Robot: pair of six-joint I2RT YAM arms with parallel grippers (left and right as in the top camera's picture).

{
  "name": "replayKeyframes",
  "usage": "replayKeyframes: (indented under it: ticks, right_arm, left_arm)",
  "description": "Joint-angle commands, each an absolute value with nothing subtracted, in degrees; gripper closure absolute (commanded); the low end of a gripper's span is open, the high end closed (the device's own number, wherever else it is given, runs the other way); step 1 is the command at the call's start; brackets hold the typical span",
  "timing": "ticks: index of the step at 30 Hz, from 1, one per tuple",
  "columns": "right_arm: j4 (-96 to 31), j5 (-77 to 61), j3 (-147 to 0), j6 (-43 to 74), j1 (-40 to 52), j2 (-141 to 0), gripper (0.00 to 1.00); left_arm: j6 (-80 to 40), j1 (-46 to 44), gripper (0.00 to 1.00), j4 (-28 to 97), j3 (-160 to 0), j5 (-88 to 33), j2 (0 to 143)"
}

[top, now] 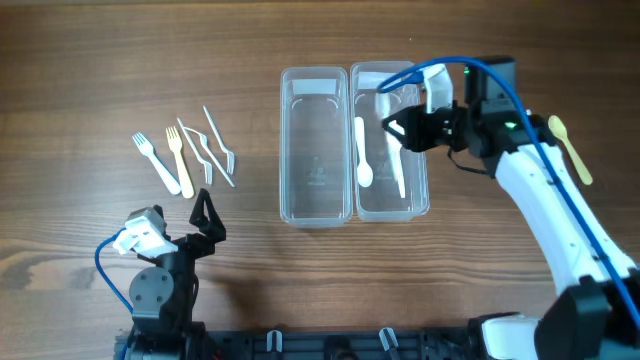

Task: Pack container
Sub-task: 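Lower the white spoon into the right container and release, then move the right gripper to the white knife and grasp it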

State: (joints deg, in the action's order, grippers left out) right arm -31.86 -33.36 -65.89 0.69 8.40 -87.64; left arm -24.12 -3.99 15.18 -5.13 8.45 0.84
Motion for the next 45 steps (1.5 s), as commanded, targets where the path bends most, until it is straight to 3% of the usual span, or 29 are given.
replayKeyframes:
  ticks: [1,8,19,25,34,45]
  right_arm:
    - [-30.5,-31.9,-66.7,1.8,8.6,-89.4,0.55]
    - [-27.4,-29.3,-66.7,1.7,7.5,-88.2,0.50]
    - [-37.3,12.7,-66.7,-4.3,-5.4,-84.8,0.54]
    - [-34.5,13.1,-65.9,-4.5,-12.8,-85.9,0.34]
    - [-30.5,6.6,-65.9,-5.7,-19.3,-92.9,0.35]
    - [-21.3,4.2,-65.9,-12.3,-20.7,-105.6,0.34]
  left_arm:
    - [-23.0,-3.5,0.00,15.0,-4.8,7.9,0.5]
    - [-23.0,-3.5,0.00,15.0,-4.8,8.0,0.5]
    - [-23.0,-3.5,0.00,15.0,-4.8,7.9,0.5]
    - [-23.0,-3.5,0.00,15.0,-4.8,8.0,0.5]
    - [-23.0,-3.5,0.00,15.0,-4.8,8.0,0.5]
    - [-23.0,-3.5,0.00,15.0,-4.8,7.9,0.5]
